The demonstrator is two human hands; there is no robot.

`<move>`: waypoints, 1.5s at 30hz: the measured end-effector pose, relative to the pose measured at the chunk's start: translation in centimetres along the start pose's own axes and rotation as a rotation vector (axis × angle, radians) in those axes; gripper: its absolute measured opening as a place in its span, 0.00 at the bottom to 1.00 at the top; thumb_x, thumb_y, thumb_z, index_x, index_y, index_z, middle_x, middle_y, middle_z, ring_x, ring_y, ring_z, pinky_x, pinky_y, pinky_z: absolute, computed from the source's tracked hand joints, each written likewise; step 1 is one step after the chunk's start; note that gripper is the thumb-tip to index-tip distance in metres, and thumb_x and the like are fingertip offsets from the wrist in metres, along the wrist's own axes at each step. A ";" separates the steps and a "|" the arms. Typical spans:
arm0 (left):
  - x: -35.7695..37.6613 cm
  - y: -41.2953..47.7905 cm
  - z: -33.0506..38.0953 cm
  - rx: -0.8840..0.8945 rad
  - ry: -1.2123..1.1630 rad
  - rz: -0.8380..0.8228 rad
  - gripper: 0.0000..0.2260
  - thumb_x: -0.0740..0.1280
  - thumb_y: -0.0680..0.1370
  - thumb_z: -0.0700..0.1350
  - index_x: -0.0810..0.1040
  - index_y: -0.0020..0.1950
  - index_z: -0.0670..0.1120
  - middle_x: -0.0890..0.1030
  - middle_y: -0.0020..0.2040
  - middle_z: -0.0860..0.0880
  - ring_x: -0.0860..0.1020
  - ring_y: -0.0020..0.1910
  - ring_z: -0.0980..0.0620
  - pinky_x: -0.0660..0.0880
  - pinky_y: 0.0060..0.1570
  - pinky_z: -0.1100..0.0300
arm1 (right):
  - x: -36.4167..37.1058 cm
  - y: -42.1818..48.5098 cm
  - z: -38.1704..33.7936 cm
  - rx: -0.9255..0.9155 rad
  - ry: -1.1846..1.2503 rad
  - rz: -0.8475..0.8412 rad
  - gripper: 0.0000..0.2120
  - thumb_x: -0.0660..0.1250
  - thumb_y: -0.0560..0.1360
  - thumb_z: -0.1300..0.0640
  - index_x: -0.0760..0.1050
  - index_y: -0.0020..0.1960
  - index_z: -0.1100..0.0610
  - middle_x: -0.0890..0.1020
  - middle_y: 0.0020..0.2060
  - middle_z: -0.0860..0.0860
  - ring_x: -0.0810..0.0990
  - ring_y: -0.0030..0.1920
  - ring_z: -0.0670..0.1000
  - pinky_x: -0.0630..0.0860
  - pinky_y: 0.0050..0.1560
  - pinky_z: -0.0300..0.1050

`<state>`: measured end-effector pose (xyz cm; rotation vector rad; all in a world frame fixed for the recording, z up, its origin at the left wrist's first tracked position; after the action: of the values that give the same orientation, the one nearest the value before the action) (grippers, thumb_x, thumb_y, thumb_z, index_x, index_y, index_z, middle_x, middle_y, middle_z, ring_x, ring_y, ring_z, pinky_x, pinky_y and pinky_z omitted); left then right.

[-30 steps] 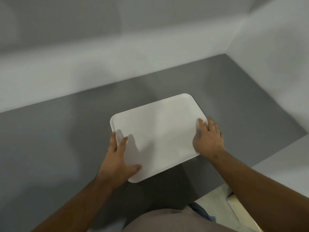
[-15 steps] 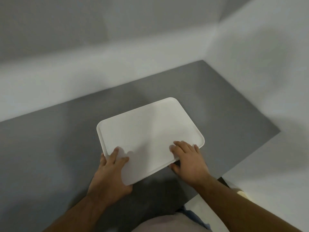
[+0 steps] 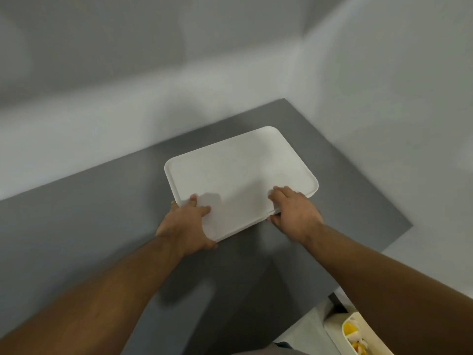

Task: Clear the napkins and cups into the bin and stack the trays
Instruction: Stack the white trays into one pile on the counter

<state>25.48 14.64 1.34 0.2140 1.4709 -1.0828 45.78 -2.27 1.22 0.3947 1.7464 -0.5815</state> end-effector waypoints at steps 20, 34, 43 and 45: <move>-7.4 14.7 10.7 -0.097 0.118 -0.007 0.53 0.72 0.58 0.73 0.59 0.81 0.61 0.53 0.84 0.49 0.68 0.75 0.39 0.71 0.69 0.49 | -5.5 16.7 11.8 0.005 0.027 -0.075 0.27 0.76 0.69 0.49 0.75 0.65 0.52 0.77 0.61 0.51 0.80 0.57 0.61 0.77 0.56 0.53; -8.3 16.8 12.1 -0.110 0.172 -0.028 0.51 0.74 0.62 0.70 0.60 0.81 0.59 0.53 0.84 0.47 0.68 0.75 0.38 0.73 0.67 0.47 | -6.0 19.0 13.6 -0.049 -0.022 -0.065 0.29 0.79 0.68 0.47 0.75 0.64 0.54 0.77 0.59 0.52 0.79 0.56 0.59 0.79 0.56 0.54; -7.9 16.4 11.9 -0.109 0.220 -0.002 0.48 0.72 0.64 0.70 0.60 0.81 0.59 0.55 0.83 0.48 0.52 0.80 0.32 0.59 0.76 0.36 | -6.2 17.4 12.5 -0.057 -0.079 -0.084 0.24 0.69 0.76 0.47 0.72 0.69 0.53 0.74 0.69 0.52 0.74 0.67 0.57 0.72 0.67 0.57; -8.1 16.0 12.4 -0.103 0.305 0.014 0.48 0.72 0.67 0.70 0.59 0.82 0.57 0.52 0.83 0.45 0.45 0.81 0.31 0.53 0.77 0.32 | -6.5 16.5 12.2 -0.021 -0.163 -0.188 0.25 0.64 0.79 0.43 0.69 0.74 0.50 0.70 0.74 0.52 0.71 0.71 0.58 0.70 0.69 0.61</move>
<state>46.96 18.20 2.66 0.3268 1.7905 -0.9902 66.17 4.48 2.46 0.1638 1.6408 -0.7094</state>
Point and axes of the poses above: each hand's wrist, its own y-axis towards the middle knuckle, its own x-axis out of the palm, z = x × y, the point moved 6 cm from there along y, towards the middle knuckle
